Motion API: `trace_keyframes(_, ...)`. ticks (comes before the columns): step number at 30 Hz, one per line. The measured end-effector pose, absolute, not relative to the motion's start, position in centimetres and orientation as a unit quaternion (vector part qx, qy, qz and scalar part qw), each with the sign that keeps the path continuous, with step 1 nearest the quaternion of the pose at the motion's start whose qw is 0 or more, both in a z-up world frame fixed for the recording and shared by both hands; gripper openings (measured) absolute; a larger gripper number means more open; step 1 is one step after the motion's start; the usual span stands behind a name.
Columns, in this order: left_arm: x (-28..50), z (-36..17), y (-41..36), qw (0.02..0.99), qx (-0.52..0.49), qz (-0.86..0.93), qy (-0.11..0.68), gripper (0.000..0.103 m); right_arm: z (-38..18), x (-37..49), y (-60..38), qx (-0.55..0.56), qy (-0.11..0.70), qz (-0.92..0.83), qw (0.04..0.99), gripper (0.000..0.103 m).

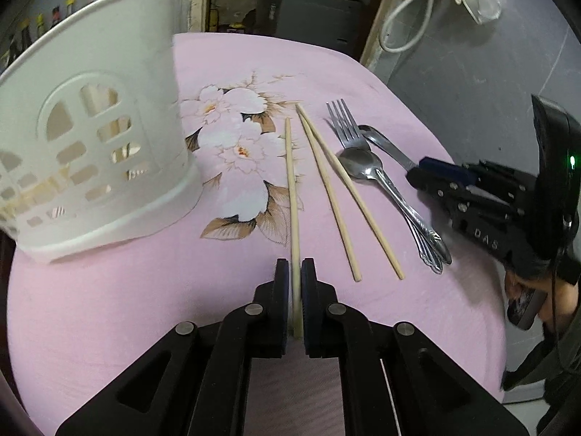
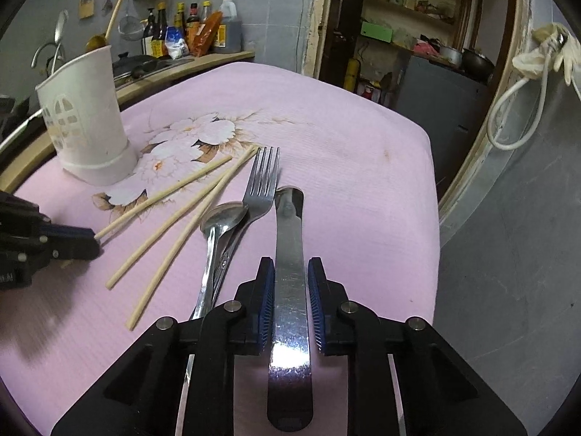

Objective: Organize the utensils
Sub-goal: 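Close left tool on a chopstick while right tool closes on the knife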

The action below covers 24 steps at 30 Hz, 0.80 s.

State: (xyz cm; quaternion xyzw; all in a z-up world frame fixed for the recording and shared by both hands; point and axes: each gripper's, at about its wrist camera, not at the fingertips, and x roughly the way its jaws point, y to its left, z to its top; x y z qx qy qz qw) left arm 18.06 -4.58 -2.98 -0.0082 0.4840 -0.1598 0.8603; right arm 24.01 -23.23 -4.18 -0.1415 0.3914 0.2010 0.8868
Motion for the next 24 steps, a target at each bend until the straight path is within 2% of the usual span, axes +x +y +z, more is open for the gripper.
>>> trace_keyframes(2,18.3,-2.8,-4.9,0.859,0.003,-0.163,0.485,0.013,-4.2,24.5,-23.0,-0.142,0.395,0.202,0.885,0.022)
trace_keyframes(5,19.4,-2.7,-5.4,0.862,0.008,-0.164,0.479,0.033,-4.3,25.2,-22.6,-0.143,0.400,0.204,0.882,0.029)
trace_keyframes(6,19.9,-2.8,-5.6,0.864,0.007,-0.162,0.477,0.034,-4.3,25.4,-22.6,-0.142,0.401,0.205,0.881,0.029)
trace_keyframes(19,25.6,-3.5,-7.7,0.863,0.028,-0.141,0.484,0.034,-4.7,28.7,-21.4,-0.148,0.423,0.227,0.865,0.034)
trace_keyframes(24,26.0,-4.0,-7.7,0.861,0.050,-0.139,0.487,0.026,-4.8,29.5,-22.2,-0.122,0.445,0.245,0.853,0.034)
